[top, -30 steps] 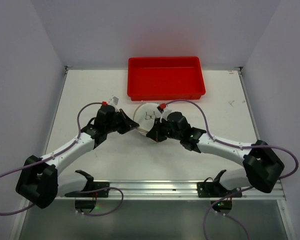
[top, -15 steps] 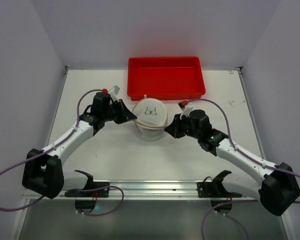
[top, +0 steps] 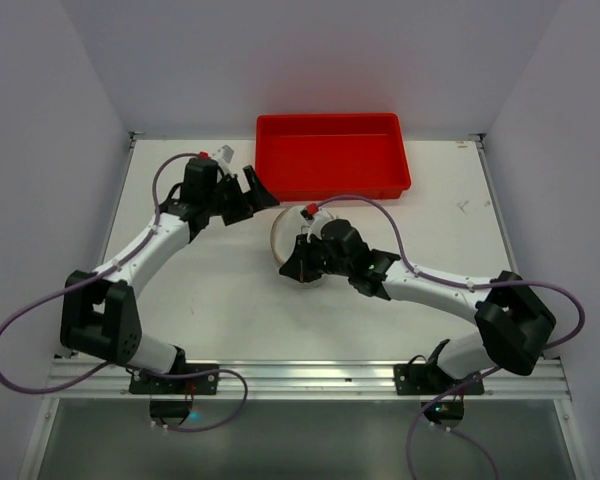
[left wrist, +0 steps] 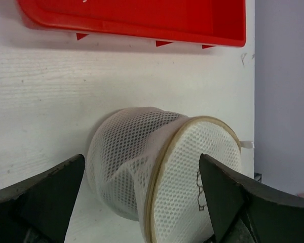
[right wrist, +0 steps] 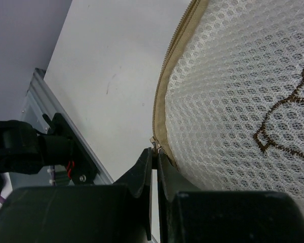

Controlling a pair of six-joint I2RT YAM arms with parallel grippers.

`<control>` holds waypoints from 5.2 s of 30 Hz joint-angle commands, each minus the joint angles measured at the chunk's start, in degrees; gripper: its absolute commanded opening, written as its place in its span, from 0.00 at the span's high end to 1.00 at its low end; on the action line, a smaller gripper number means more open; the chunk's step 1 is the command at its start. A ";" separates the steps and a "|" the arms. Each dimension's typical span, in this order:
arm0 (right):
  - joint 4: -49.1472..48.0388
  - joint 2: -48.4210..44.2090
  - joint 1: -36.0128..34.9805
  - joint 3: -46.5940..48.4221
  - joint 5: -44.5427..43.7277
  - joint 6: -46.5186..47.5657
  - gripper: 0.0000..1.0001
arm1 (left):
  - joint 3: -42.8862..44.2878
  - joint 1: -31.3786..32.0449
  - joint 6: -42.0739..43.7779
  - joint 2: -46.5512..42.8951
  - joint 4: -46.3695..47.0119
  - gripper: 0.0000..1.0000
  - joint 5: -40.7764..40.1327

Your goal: Unzip the laundry bag and remove the bra

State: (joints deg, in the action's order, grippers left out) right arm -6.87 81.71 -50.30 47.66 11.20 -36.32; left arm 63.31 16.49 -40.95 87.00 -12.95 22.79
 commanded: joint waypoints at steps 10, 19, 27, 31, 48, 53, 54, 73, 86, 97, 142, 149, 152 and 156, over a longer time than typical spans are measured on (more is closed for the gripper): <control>-7.71 2.48 -0.23 3.58 -3.99 -4.38 1.00 | -23.05 5.91 -14.15 -24.42 7.84 0.14 -5.91; -6.31 0.91 -0.67 2.01 -5.05 -3.33 1.00 | -22.97 10.76 -17.15 -18.54 11.90 0.65 -7.40; 5.70 -9.37 1.69 -3.88 -9.18 8.09 1.00 | -20.68 9.00 -10.57 -20.29 4.52 1.00 -7.42; 10.21 -16.48 8.45 -8.97 -9.01 11.61 1.00 | -21.12 5.93 -6.17 -22.05 0.23 1.00 -2.93; 13.72 -15.35 16.65 -3.18 -0.83 15.40 1.00 | -21.12 5.13 6.24 -26.88 -10.34 0.80 -0.54; 18.29 -20.53 11.64 -4.51 -6.00 17.15 0.52 | -20.68 4.69 2.03 -28.55 -9.11 0.40 -3.27; 20.39 -21.50 11.11 -3.72 -7.06 18.11 0.48 | -20.77 4.43 1.32 -29.08 -9.11 0.28 -4.14; 25.24 -6.42 -5.58 20.71 -11.55 38.51 0.30 | -31.31 1.53 -4.05 -31.99 -2.70 0.29 -12.33; 24.63 9.43 -8.50 28.54 -12.61 42.64 0.42 | -33.69 1.53 -4.23 -28.82 1.96 0.31 -9.69; 24.19 11.98 -8.58 28.72 -15.16 43.08 0.77 | -33.69 1.53 -4.14 -28.90 2.23 0.31 -8.90; 24.97 -30.02 9.33 -5.46 -45.21 -3.04 0.98 | -20.33 2.84 -5.55 -23.72 3.55 0.30 -1.78; 29.90 -37.32 13.39 -12.67 -41.44 -8.33 0.37 | -16.99 6.80 -4.40 -20.56 2.84 0.32 -4.67; 30.78 -40.83 13.39 -14.08 -38.28 -7.28 0.21 | -14.62 8.47 -3.70 -18.63 1.53 0.32 -7.14; 27.63 -44.88 13.39 -15.75 -33.89 -3.43 0.13 | -10.94 10.84 -3.70 -15.82 0.38 0.32 -10.73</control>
State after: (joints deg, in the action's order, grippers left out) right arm 23.57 39.03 -37.06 32.53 -25.69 -41.23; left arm 48.21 25.82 -45.69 69.93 -12.21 15.68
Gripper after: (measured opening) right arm 0.862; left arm 0.678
